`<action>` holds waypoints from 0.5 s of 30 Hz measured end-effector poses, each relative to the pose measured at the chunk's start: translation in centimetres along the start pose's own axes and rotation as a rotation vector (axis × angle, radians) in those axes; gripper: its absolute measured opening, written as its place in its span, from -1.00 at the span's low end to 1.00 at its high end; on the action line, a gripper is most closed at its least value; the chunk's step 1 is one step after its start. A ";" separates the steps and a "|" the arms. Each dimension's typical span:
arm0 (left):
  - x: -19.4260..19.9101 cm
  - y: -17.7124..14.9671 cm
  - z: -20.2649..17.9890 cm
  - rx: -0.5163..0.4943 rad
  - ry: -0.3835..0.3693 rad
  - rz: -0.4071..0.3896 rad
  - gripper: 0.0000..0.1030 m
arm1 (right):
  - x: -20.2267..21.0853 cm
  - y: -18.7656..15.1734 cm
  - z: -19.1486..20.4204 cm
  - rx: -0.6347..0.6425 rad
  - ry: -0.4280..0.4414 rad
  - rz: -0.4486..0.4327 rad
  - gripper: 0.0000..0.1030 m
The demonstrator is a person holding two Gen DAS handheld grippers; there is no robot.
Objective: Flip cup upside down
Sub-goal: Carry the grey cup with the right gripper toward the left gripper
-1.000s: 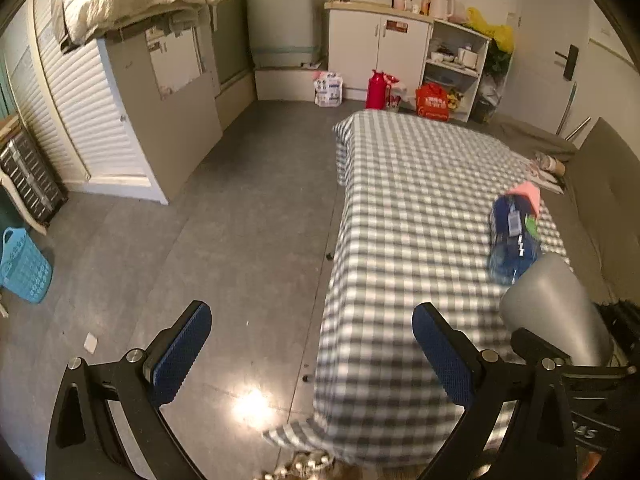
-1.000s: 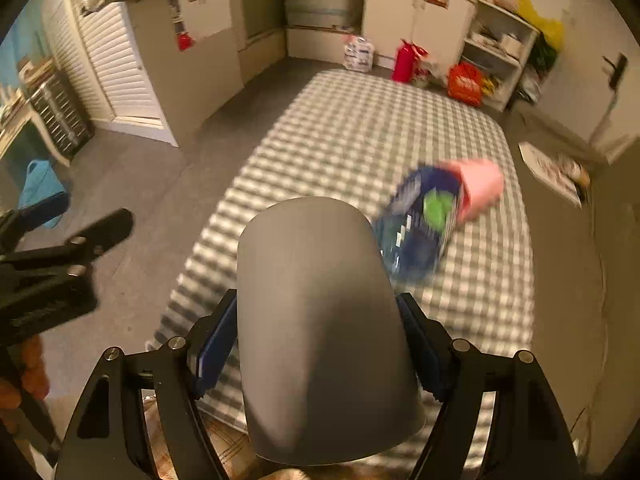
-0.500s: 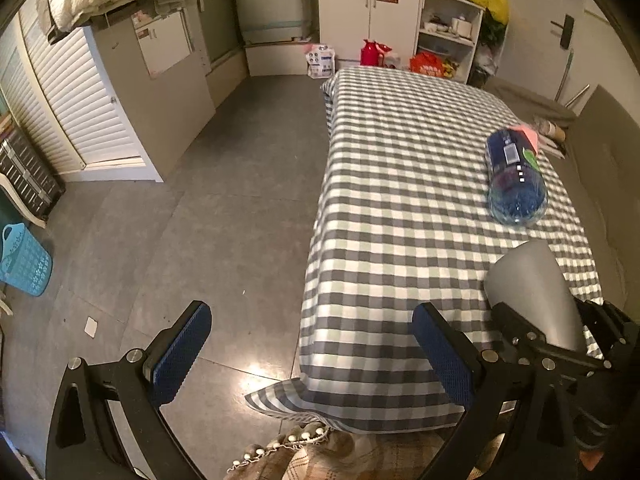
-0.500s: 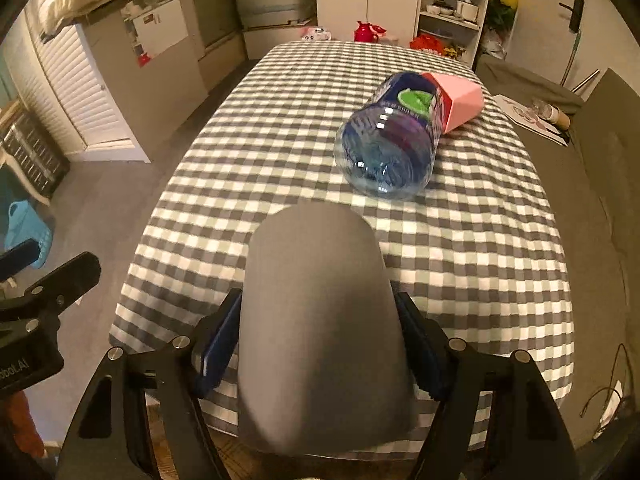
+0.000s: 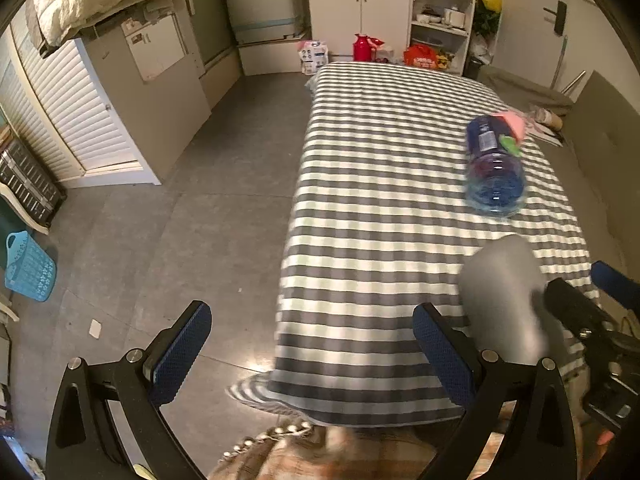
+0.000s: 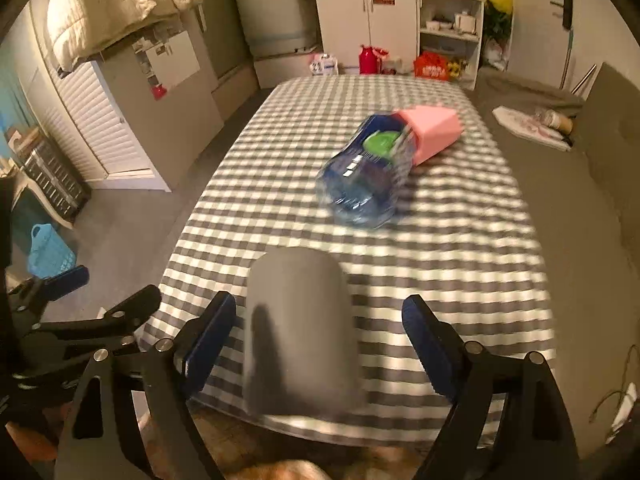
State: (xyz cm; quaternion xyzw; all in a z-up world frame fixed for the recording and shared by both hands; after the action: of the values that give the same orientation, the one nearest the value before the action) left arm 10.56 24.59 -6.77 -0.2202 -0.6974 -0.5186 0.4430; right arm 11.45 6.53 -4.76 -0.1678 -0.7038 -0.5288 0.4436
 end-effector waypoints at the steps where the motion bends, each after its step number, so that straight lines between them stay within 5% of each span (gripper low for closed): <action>1: 0.3 -0.1 -0.6 -0.008 -0.003 -0.001 1.00 | 0.8 -0.2 -0.6 -0.005 -0.010 -0.004 0.66; 10: 1.5 -1.1 -5.2 -0.027 -0.106 0.063 1.00 | 3.7 -3.6 -6.0 -0.023 -0.114 0.011 0.66; 15: 1.3 -0.8 -7.9 -0.033 -0.155 0.104 1.00 | 3.9 -5.1 -8.0 -0.068 -0.103 0.022 0.66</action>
State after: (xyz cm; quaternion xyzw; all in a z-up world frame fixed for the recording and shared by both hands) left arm 12.36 16.79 -5.59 -0.3030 -0.7086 -0.4875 0.4104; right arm 9.27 -3.46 -4.27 -0.2174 -0.7057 -0.5381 0.4064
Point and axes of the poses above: each gripper's, at about its wrist camera, not at the fingertips, and x roughly against the way its jaws point, z to its left, y to its top, the point moved 2 cm from there along -x, roughly the way its jaws point, and after that the axes turned 14 degrees about x, right-handed, at the moved point
